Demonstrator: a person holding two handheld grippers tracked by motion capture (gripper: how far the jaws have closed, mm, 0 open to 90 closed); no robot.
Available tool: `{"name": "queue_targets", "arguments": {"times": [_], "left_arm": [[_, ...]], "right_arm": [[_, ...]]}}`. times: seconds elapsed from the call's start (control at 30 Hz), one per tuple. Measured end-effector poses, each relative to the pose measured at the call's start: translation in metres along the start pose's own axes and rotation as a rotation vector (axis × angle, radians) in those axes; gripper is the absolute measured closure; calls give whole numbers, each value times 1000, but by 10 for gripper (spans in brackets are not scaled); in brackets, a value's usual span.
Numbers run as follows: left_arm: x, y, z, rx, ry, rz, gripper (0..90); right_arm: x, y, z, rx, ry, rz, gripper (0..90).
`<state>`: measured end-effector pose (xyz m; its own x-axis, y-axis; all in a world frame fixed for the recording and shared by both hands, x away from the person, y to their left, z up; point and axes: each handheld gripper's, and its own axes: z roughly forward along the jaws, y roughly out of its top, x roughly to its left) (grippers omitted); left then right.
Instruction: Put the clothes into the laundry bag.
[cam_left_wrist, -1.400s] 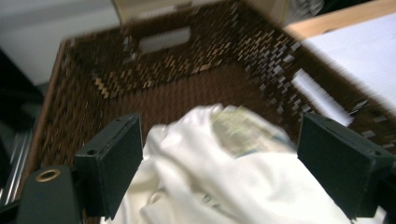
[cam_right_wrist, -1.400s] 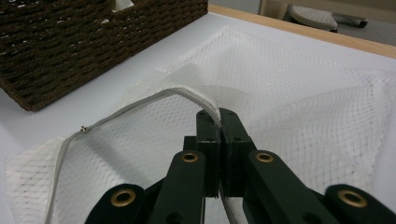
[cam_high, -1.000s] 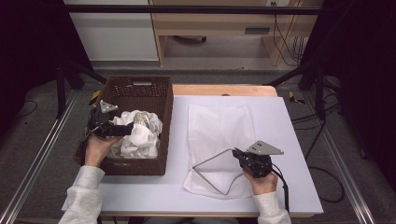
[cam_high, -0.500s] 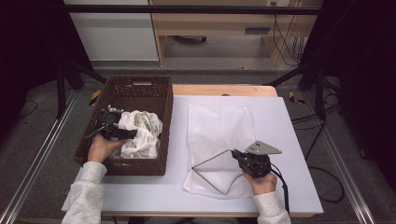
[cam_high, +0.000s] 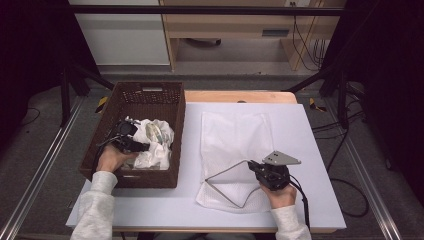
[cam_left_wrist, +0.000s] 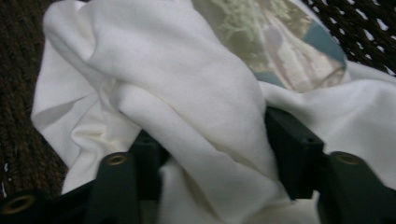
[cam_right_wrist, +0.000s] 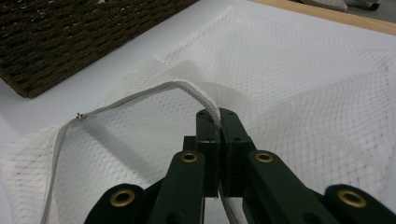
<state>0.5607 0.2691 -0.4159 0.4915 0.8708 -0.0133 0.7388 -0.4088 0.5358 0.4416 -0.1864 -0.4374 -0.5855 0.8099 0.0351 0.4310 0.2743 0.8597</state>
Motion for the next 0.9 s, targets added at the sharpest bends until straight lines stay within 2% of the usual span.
{"name": "queue_targets", "arguments": {"times": [0.13, 0.23, 0.3, 0.37, 0.4, 0.43, 0.5, 0.53, 0.67, 0.73, 0.77, 0.83, 0.9], "left_arm": [[-3, 0, -4, -6, 20, 27, 582], [-4, 0, -5, -16, 27, 34, 589], [-4, 0, -5, -25, 37, 36, 559], [-4, 0, -4, -39, 70, 33, 433], [-4, 0, -3, -42, 97, 36, 206], [-4, 0, -1, -38, 121, 38, 206], [-2, 0, 2, -16, 144, 18, 47], [-1, 0, 3, -9, 144, 7, 0], [0, 0, 4, -7, 135, 12, 0], [-1, 1, 6, 23, 116, 16, 0], [-1, 1, 9, 59, 97, 22, 0], [-1, 1, 11, 73, 93, 13, 0], [-1, 1, 11, 83, 66, 4, 51]], "right_arm": [[-1, 0, -1, -3, -3, 0, 882], [-1, 0, -1, -1, -4, 1, 882], [0, -1, -1, 1, -4, 7, 882], [0, -1, -1, 0, -4, 4, 882], [0, -1, -1, 0, -4, 5, 881], [0, -1, -1, 0, -4, 5, 881], [-1, -1, -1, 0, -4, 2, 881], [-1, -1, -1, 0, -4, 1, 881], [-1, -1, -1, 2, -3, 1, 881], [-1, -1, 0, 6, -1, 3, 880], [-1, -1, 0, 5, 1, 3, 879], [-2, -1, 0, 7, 1, 2, 878], [-2, -1, 0, 10, 1, 6, 877]]}}
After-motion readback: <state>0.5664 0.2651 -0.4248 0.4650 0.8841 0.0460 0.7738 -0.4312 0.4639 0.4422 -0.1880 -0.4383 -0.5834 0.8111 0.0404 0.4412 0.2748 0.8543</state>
